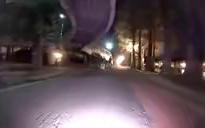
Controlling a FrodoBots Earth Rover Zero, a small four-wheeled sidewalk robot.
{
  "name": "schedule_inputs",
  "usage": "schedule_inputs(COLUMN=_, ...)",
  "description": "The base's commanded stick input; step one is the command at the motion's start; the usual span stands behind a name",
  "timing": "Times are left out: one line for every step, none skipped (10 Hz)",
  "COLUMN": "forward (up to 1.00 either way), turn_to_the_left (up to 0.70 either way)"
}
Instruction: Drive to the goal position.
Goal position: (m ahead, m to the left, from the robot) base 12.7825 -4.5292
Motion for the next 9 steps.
schedule_inputs(forward=0.7, turn_to_the_left=0.0)
schedule_inputs(forward=0.7, turn_to_the_left=0.0)
schedule_inputs(forward=0.7, turn_to_the_left=0.0)
schedule_inputs(forward=0.7, turn_to_the_left=0.0)
schedule_inputs(forward=0.7, turn_to_the_left=0.0)
schedule_inputs(forward=0.7, turn_to_the_left=0.0)
schedule_inputs(forward=0.7, turn_to_the_left=0.0)
schedule_inputs(forward=0.7, turn_to_the_left=0.0)
schedule_inputs(forward=0.7, turn_to_the_left=-0.14)
